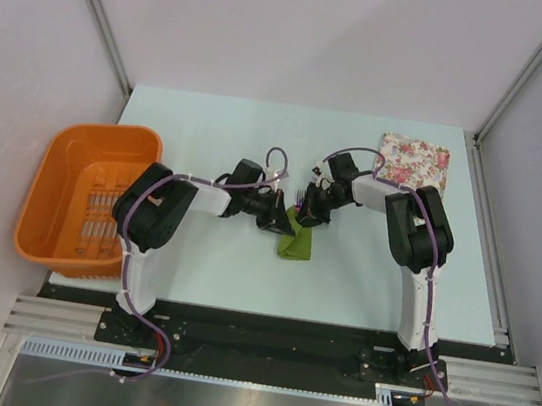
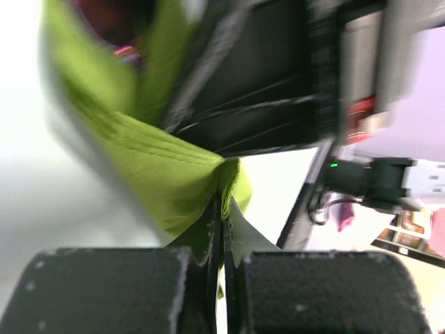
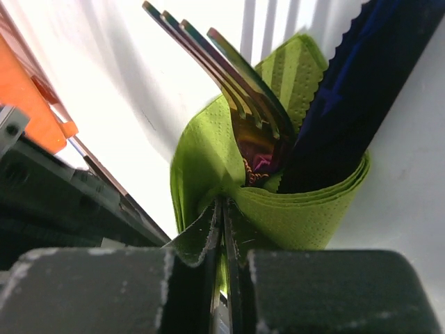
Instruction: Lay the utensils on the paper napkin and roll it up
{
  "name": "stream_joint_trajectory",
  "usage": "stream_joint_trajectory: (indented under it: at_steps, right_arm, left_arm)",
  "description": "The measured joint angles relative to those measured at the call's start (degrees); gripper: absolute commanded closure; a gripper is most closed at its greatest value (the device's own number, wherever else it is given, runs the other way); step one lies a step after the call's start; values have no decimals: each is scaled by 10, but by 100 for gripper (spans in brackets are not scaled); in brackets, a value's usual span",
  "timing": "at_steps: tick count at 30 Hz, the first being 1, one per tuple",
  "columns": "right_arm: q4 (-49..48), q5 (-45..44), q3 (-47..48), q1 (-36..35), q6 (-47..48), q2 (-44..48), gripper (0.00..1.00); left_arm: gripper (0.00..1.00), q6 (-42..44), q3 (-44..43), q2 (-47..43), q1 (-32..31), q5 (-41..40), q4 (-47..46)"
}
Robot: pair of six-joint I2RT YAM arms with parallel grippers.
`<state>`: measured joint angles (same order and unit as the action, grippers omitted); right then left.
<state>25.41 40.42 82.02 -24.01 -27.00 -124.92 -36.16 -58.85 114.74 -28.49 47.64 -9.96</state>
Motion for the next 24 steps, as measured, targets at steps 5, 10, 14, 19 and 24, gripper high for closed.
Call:
stream_joint_trajectory:
  at_steps: [5,10,14,19,24]
  right_arm:
    - [-1,4,0,1,-2,-1,95]
    - [-1,4,0,1,-2,-1,94]
    - [-1,5,0,1,-2,-1,93]
    - [-2,7,1,1,-2,0,88]
    - [0,10,4,5,-2,1,83]
  left_arm:
    - [100,-50,0,-1,-17,9,-65]
    - [100,-63,0,12,-21,0,-84]
    - [100,-55,0,32,-18,-16,-66]
    - [100,-38,-9,38,-13,-13,-47]
    - [100,-20,-14,38,-13,-11,-34]
